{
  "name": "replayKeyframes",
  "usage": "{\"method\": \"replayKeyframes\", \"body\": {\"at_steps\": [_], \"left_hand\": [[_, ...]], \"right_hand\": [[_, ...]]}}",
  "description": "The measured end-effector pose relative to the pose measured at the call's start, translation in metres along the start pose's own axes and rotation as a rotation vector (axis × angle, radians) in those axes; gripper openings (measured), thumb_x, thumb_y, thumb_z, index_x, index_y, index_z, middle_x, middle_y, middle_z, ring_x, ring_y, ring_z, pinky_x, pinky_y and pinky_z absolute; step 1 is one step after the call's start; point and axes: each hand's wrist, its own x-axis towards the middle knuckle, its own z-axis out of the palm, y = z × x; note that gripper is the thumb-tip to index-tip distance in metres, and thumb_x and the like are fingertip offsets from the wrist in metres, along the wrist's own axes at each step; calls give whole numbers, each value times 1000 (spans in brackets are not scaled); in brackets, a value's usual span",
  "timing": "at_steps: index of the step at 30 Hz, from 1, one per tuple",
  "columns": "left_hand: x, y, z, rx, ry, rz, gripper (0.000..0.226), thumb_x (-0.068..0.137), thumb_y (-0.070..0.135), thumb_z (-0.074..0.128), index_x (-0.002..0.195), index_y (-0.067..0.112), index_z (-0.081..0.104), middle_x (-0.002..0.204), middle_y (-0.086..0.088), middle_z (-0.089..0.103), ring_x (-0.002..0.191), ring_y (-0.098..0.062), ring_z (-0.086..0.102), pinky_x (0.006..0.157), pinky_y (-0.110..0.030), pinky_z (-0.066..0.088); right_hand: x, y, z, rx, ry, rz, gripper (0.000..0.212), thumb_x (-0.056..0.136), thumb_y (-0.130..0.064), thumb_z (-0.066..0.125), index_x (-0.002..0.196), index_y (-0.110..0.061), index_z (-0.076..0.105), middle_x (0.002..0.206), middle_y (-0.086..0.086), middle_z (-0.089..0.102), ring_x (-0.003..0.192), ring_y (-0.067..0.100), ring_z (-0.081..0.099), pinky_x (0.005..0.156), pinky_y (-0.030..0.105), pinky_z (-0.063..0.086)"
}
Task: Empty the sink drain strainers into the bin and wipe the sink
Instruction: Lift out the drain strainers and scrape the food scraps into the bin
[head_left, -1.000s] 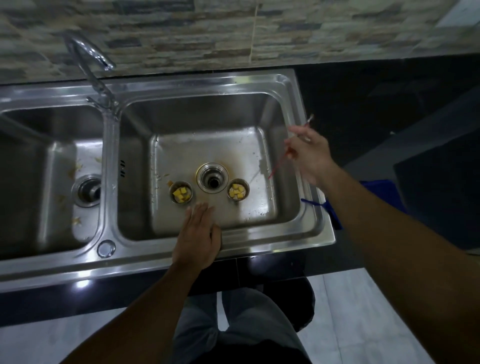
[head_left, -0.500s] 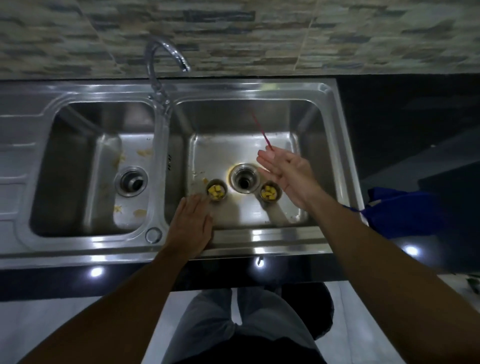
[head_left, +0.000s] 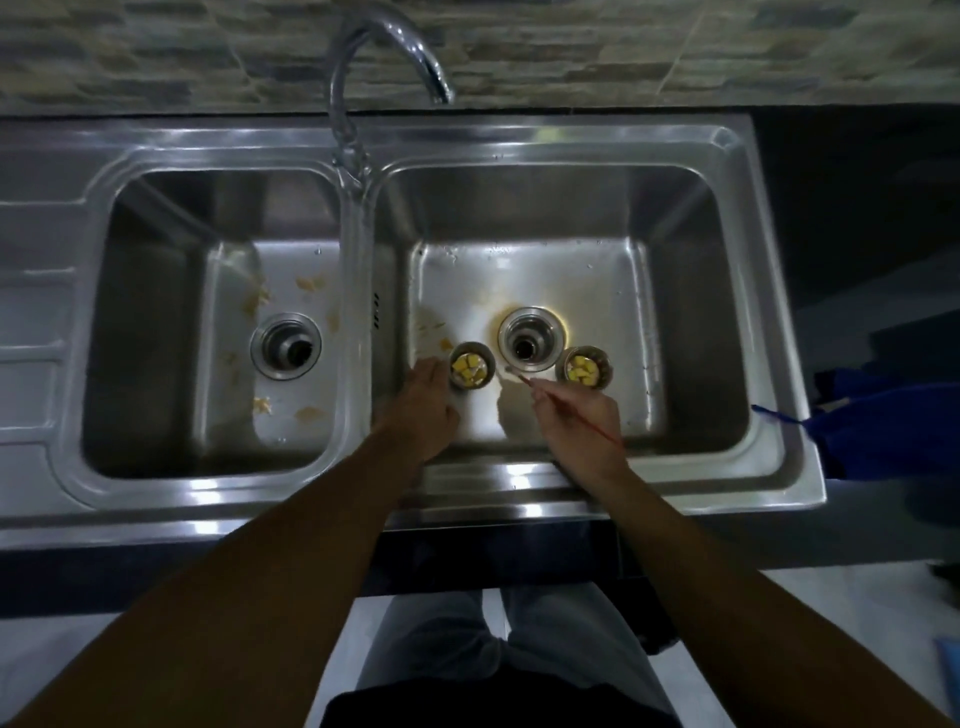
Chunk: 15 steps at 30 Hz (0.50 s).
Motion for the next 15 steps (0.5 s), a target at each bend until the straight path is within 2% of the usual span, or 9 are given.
{"method": "replayKeyframes", "body": {"at_steps": [4, 6, 10, 13, 15], "left_hand": [[28, 2, 3, -70, -38, -46, 84, 90, 12, 65, 159, 12, 17, 163, -10, 20, 151, -31, 23, 124, -45, 25], [41, 1, 6, -97, -53, -74, 93, 87, 8, 70, 160, 12, 13, 166, -11, 16, 154, -31, 16, 126, -44, 20], [61, -7, 18, -123, -70, -53, 102, 84, 5, 74, 161, 16, 8, 169, -8, 9, 157, -27, 8, 128, -41, 15], [72, -9, 25, -119, -61, 18, 105, 80, 7, 79, 161, 21, 13, 168, -6, 15, 155, -27, 17, 126, -41, 23], [79, -10, 30, -106, -52, 37, 103, 78, 12, 82, 159, 21, 19, 165, -5, 24, 151, -27, 27, 123, -42, 29]], "right_hand": [[-10, 15, 6, -242, -86, -180, 24, 100, -25, 53, 114, -25, 73, 82, -13, 68, 77, 0, 62, 72, 9, 48], [-6, 19, 9, -276, -101, -251, 19, 103, -23, 50, 109, -27, 68, 77, -21, 58, 77, -5, 59, 70, 7, 45], [3, 26, 15, -290, -84, -245, 18, 106, -30, 45, 111, -37, 61, 79, -35, 52, 81, -12, 58, 72, 1, 40], [4, 28, 15, -312, -86, -279, 19, 106, -28, 46, 118, -35, 60, 86, -42, 49, 85, -18, 55, 76, -4, 36], [5, 31, 17, -315, -83, -290, 21, 106, -26, 46, 120, -33, 60, 85, -40, 49, 84, -19, 54, 77, -5, 35]]}}
